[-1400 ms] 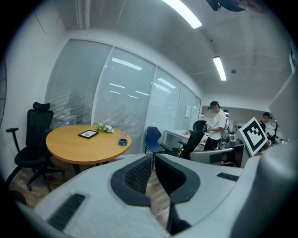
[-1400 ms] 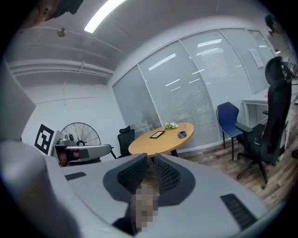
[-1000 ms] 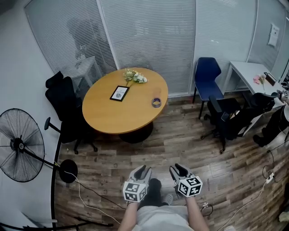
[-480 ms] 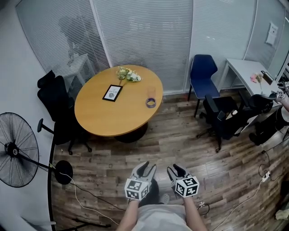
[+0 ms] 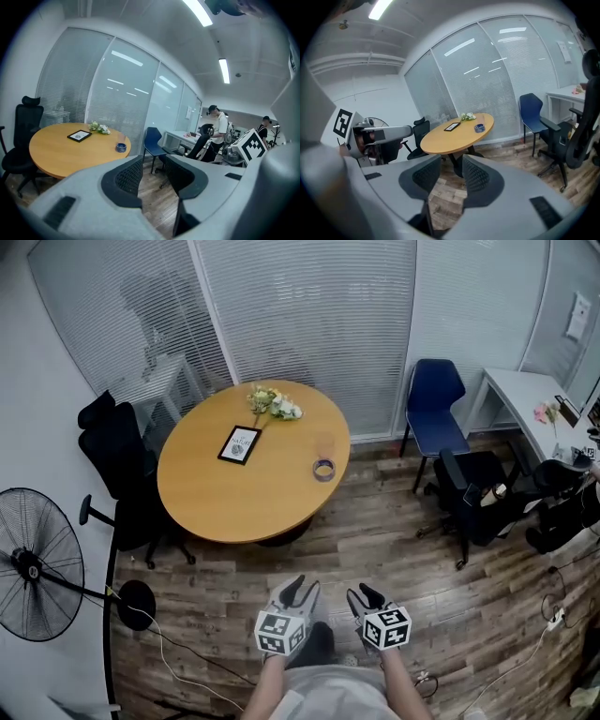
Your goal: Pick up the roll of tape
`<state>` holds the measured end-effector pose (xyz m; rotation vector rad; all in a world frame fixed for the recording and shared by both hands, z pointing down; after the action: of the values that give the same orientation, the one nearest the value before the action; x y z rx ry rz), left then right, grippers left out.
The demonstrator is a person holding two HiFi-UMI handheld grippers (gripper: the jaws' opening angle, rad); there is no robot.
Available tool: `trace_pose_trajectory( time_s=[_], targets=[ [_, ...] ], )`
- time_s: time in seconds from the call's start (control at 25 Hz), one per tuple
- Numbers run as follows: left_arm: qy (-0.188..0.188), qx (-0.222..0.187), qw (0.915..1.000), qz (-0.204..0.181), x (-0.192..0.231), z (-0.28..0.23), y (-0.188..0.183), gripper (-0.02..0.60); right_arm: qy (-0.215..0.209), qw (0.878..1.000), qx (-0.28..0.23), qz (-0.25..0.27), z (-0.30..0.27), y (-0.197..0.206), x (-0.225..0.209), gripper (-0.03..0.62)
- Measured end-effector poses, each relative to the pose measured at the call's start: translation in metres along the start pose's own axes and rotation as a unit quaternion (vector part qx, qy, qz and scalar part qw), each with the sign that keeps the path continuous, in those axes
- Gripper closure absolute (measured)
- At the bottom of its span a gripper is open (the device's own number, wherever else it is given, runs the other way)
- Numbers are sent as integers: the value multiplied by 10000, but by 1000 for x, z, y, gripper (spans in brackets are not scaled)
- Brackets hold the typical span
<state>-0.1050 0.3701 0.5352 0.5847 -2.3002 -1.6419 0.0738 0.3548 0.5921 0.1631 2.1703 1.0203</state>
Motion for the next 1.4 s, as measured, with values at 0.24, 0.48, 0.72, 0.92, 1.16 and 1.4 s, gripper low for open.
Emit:
trace_pose_trajectory(
  time_s=[0.24,0.48,0.72,0.92,1.16,1.4],
  targets=[
    [-59,-92,9999,58,57,-43,-26,447,-84,9998,106,170,-58,-43,6,453],
    [57,-124,9998,110,100,-85,-38,448,20,9997,73,221,-100,-78,0,453],
    [214,-135,9997,64,140,-123,-49,448,166,9997,-43,188,-140,-107,-6,453],
    [361,-180,9992,-11,169,-147,-57,448,295,9994,-158,103,-165,-124,-9,453],
    [540,-144,9984,-7,185,-169,-60,448,511,9984,-256,-13,-175,-135,-18,453],
    [680,-94,9976,50,186,-185,-61,448,702,9970,-308,-113,-173,-142,-31,453]
  ],
)
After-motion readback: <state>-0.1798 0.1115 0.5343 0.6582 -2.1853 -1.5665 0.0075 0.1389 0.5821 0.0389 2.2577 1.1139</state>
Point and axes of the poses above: the fingertips, and each gripper's own axes: z backward along the fingers, x to its left, y out of its underside, the point moved 6 cm from there along z, backward along the fingers, and after that the axes turned 14 degrees about -z, right-handed, at the moved point
